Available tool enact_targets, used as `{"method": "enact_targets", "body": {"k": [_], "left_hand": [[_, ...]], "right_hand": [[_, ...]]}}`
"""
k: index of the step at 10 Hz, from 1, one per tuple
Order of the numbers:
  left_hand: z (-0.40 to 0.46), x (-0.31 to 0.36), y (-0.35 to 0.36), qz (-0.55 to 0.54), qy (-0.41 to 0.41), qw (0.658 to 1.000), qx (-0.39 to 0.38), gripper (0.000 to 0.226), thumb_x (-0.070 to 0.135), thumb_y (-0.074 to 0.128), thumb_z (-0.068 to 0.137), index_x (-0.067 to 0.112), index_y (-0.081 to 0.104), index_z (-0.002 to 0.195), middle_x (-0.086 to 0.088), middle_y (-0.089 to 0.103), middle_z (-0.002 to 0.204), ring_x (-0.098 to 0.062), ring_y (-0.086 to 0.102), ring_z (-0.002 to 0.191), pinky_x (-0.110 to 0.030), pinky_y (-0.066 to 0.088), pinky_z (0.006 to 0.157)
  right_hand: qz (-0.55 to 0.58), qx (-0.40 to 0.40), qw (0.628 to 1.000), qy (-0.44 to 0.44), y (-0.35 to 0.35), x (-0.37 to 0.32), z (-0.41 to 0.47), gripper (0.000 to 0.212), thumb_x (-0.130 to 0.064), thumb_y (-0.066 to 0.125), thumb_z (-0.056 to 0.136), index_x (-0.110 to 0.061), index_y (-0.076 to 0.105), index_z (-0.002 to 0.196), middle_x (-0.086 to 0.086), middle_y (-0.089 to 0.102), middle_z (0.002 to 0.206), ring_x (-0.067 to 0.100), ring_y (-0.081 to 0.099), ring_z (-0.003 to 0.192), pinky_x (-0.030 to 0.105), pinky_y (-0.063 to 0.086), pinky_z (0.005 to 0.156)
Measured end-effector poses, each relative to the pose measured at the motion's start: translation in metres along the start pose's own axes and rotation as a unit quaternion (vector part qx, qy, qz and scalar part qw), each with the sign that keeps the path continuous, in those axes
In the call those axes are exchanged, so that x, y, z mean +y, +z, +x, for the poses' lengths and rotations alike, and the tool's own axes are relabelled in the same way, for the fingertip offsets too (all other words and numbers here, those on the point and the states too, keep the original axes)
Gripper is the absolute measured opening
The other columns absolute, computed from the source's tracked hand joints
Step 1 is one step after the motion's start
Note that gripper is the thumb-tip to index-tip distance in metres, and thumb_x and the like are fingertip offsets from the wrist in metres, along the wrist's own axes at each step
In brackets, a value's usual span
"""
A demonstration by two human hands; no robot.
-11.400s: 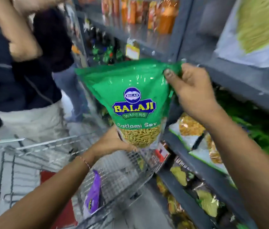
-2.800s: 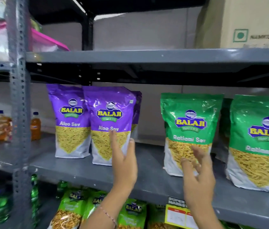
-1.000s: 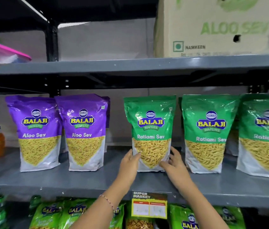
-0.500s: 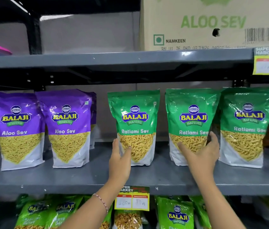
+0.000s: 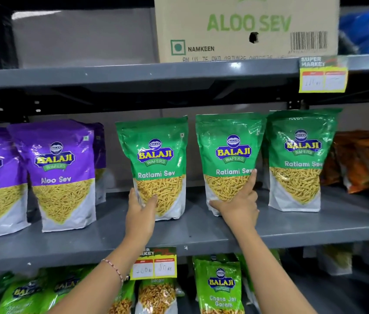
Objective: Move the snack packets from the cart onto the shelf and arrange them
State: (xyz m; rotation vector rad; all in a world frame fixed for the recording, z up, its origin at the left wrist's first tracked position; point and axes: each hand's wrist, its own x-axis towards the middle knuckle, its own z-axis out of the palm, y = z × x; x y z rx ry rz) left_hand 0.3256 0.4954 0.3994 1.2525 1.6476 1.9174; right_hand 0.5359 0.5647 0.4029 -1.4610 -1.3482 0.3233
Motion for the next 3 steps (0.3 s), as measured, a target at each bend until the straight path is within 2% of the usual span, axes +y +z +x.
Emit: {"method": "enact_targets", "body": {"k": [2, 3], "left_hand": [[0.0, 0.013, -0.016, 0.034, 0.018, 0.999, 0.002, 0.074, 0.035, 0.052, 0.093, 0.021, 0.013, 0.154, 0.004, 0.016, 0.163, -0.021, 0.023, 0.148, -0.039, 0.024, 0.117], [-0.001, 0.023, -0.025, 0.073, 0.059, 0.995, 0.012, 0.072, 0.034, 0.049, 0.095, 0.017, 0.011, 0.154, 0.005, -0.001, 0.165, -0.017, 0.009, 0.151, -0.035, 0.016, 0.119]], "right_hand": [[0.005, -0.009, 1.0, -0.003, -0.002, 0.0, -0.004, 0.147, -0.044, 0.087, 0.052, -0.033, -0.023, 0.149, 0.027, 0.041, 0.139, 0.045, 0.052, 0.119, 0.061, 0.037, 0.105], [-0.027, 0.019, 0.999, 0.005, -0.002, -0.008, -0.015, 0.147, -0.048, 0.088, 0.054, -0.03, -0.021, 0.15, 0.027, 0.016, 0.157, 0.044, 0.022, 0.145, 0.069, 0.02, 0.112]]}}
